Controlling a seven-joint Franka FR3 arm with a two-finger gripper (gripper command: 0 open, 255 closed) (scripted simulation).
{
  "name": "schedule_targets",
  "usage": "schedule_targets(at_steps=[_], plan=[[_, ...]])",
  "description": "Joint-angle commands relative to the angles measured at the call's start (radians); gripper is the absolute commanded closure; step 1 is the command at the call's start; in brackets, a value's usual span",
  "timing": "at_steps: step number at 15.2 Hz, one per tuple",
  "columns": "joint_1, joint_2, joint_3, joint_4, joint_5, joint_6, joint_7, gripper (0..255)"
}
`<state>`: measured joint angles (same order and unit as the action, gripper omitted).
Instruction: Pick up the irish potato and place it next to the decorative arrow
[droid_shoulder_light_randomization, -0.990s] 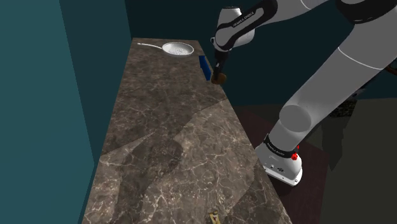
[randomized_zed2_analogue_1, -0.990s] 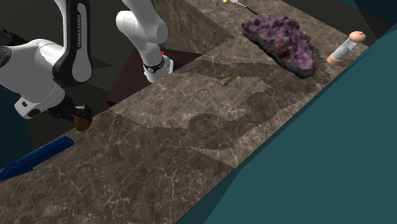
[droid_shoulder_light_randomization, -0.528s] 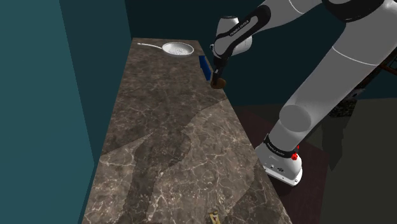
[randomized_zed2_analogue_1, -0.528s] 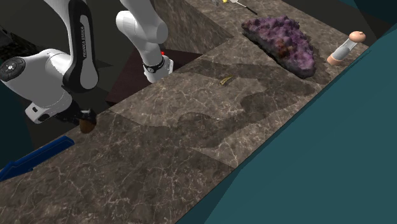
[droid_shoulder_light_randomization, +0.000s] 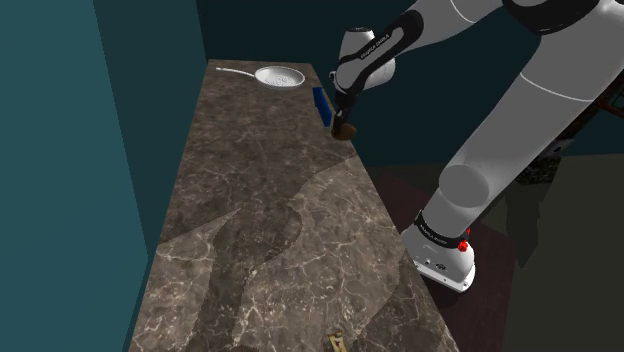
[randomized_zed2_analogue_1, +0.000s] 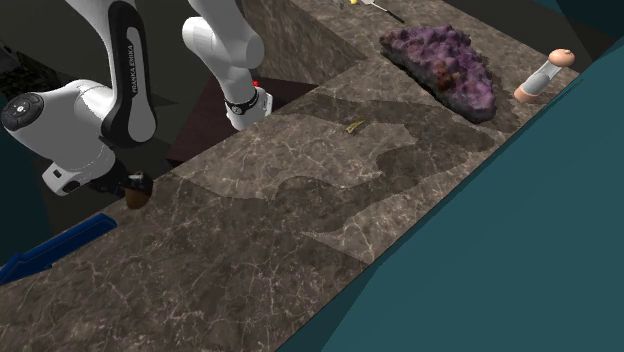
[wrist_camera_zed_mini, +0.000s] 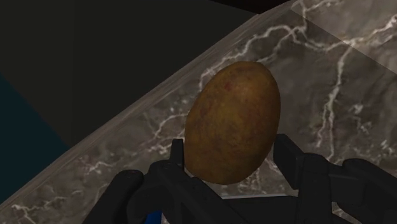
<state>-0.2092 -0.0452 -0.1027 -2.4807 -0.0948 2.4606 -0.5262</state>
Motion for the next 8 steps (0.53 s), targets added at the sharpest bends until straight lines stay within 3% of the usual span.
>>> schedule_targets(at_steps=[1,6,8], plan=[[0.001,0.003,0.001,-0.002,0.001,0.000,0.000,0],[0.001,0.003,0.001,-0.002,0.001,0.000,-0.001,0],[0.003,-0.051,0.004,0.017,0.000,-0.073,0.000,0]])
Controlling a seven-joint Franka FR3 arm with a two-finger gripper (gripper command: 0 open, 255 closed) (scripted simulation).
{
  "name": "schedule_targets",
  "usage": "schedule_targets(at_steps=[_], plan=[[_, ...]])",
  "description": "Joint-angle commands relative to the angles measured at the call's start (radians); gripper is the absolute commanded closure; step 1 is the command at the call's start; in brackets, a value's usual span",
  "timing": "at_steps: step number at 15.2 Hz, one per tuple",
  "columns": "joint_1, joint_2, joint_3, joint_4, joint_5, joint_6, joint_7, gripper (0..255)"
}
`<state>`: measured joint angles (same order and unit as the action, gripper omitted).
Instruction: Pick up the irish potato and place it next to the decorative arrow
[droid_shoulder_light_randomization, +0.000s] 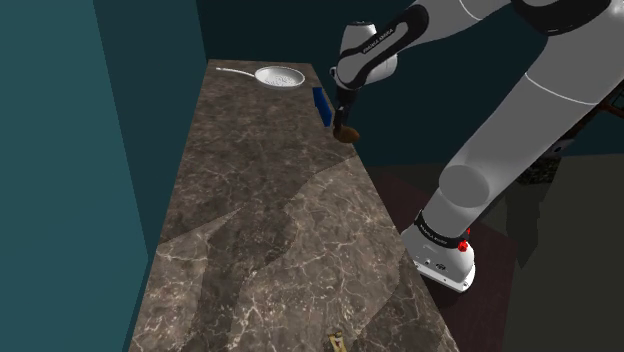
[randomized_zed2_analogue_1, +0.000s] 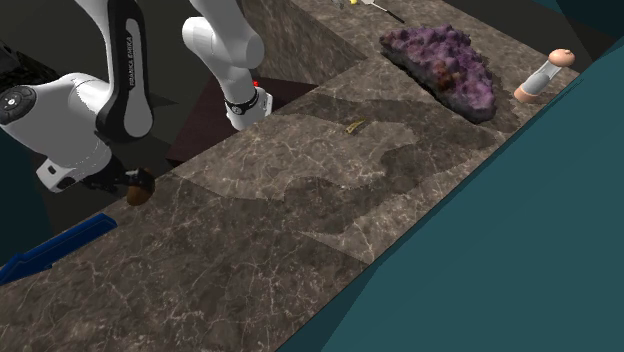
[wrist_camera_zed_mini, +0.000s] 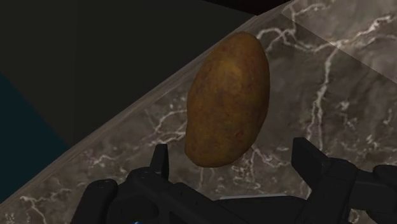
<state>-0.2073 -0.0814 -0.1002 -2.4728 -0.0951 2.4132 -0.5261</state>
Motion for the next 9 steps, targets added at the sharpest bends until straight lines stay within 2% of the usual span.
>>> schedule_targets(at_steps=[1,2,9], plan=[[0.002,-0.039,0.003,0.021,0.001,-0.062,0.000,0],[0.003,-0.058,0.004,0.031,0.001,-0.090,0.000,0],[0.003,-0.058,0.004,0.031,0.001,-0.090,0.000,0]])
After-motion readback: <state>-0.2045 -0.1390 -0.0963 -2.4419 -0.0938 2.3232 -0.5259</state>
